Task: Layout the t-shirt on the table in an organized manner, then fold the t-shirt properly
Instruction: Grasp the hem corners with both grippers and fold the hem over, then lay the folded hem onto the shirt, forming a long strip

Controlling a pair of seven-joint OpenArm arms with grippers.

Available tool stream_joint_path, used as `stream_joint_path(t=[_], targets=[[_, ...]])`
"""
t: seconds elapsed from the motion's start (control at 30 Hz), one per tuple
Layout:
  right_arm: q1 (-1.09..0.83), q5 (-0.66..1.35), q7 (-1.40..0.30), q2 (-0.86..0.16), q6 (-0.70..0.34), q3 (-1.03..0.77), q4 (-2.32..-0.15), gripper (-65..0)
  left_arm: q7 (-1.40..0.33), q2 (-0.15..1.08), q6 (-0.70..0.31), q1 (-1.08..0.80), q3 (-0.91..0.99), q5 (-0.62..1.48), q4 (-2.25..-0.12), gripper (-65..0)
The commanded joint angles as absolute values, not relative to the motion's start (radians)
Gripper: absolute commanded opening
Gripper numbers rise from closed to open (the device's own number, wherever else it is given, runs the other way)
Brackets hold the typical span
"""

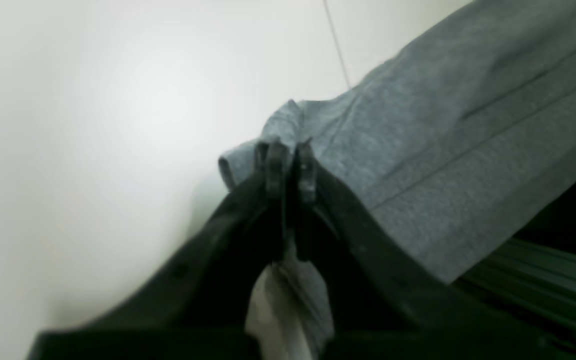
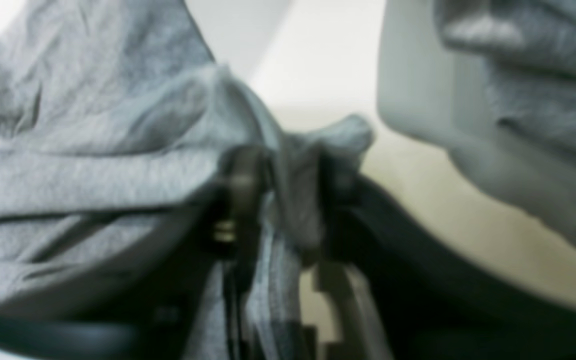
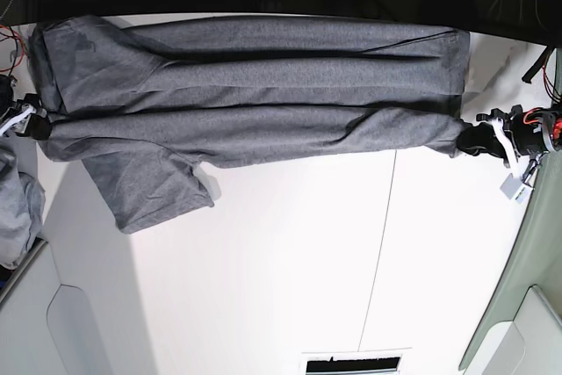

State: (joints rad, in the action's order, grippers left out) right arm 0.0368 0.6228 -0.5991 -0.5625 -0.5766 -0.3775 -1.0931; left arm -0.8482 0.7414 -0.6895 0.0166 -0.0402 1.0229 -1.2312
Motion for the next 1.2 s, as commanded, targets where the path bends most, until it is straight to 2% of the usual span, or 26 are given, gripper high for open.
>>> stream_joint_path(t=[0.0, 0.1, 0.23, 0.37, 0.47, 0.63, 0.73, 1.0, 1.03, 1.07, 1.17], targets=[[0.065, 0.654, -0.558, -0.590, -0.580, -0.387, -1.109, -31.2, -0.835, 0.759, -0.698, 0.031, -0.031, 1.036, -1.246, -65.0], [0.105, 0.657, -0.487, -0.585, -0.580, -0.390, -1.109, -30.5, -0.836, 0.742, -0.698, 0.028, -0.031, 1.012, -1.246, -65.0], [0.200, 0.641, -0.482, -0.561, -0.572, -0.389, -1.108, -30.5, -0.836, 0.734, -0.698, 0.027, -0.031, 1.005, -1.246, -65.0], [0.295, 0.529, -0.482, -0.501, -0.563, -0.357, -1.081, -30.5, -0.843, 0.734, -0.698, 0.027, -0.031, 1.005, -1.246, -65.0], [0.368, 0.437, -0.445, -0.463, -0.546, -0.286, -0.984, -30.5, -0.842, 0.734, -0.698, 0.028, -0.031, 1.005, -1.246, -65.0], [0.479, 0.344, -0.330, -0.437, -0.545, -0.142, -0.706, -30.5, -0.844, 0.735, -0.698, 0.027, -0.031, 1.005, -1.246, -65.0], [0.503, 0.345, -0.321, -0.419, -0.547, -0.106, -0.632, -30.5, -0.846, 0.734, -0.698, 0.027, -0.031, 1.005, -1.246, -65.0], [0.503, 0.352, -0.367, -0.330, -0.580, -0.102, -0.646, -30.8, -0.842, 0.734, -0.698, 0.027, -0.031, 1.006, -1.246, -65.0], [0.503, 0.352, -0.367, -0.320, -0.580, -0.102, -0.649, -32.9, -0.842, 0.734, -0.698, 0.027, -0.031, 1.006, -1.246, -65.0], [0.503, 0.352, -0.368, -0.312, -0.580, -0.102, -0.654, -38.1, -0.842, 0.734, -0.698, 0.027, -0.031, 1.005, -1.246, -65.0], [0.503, 0.360, -0.414, -0.299, -0.580, -0.102, -0.677, -62.3, -0.842, 0.734, -0.698, 0.027, -0.031, 1.006, -1.246, -65.0]])
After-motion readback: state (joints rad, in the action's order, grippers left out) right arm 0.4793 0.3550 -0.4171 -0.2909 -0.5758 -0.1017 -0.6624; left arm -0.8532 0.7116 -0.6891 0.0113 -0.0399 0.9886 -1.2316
